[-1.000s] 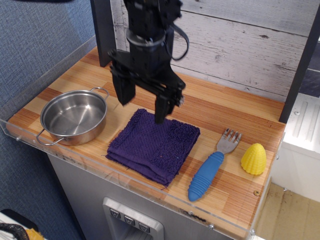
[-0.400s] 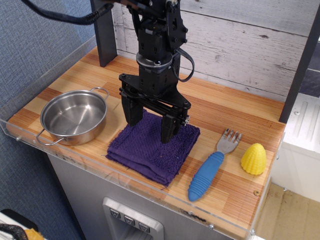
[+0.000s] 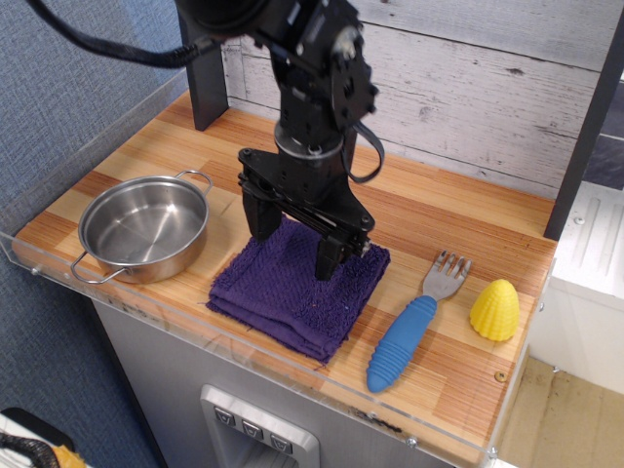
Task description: Move the cloth to the far edge of the counter.
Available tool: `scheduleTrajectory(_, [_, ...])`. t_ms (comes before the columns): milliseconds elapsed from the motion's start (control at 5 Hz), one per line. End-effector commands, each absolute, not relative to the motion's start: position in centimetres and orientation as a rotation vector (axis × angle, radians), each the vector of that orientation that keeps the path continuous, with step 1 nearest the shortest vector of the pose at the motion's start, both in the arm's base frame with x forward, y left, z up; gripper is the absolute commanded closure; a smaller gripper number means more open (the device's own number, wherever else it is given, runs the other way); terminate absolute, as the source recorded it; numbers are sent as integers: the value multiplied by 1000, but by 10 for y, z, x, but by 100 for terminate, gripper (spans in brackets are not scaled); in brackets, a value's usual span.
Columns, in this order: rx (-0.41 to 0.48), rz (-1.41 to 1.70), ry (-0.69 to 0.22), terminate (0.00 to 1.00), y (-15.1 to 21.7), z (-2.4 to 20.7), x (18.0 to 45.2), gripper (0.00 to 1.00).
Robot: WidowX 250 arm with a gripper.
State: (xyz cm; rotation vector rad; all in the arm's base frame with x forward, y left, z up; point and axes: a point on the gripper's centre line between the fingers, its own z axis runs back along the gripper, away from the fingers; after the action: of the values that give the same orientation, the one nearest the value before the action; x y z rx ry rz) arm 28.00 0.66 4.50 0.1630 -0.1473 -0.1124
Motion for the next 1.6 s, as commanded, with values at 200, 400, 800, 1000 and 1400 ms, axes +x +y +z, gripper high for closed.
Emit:
scheduleTrajectory(200, [44,36,-15,0,23,-4,285,0])
scheduleTrajectory(400, [79,8,-19,0,35,-12,287,0])
scheduleTrajectory(800, [104,-184,-98,0,37,-7,294,0])
scheduleTrajectory(1000, [81,-205,-114,0,31,-2,310,0])
scheduleTrajectory(1400, [84,-150,-81,0,27,1,334,0])
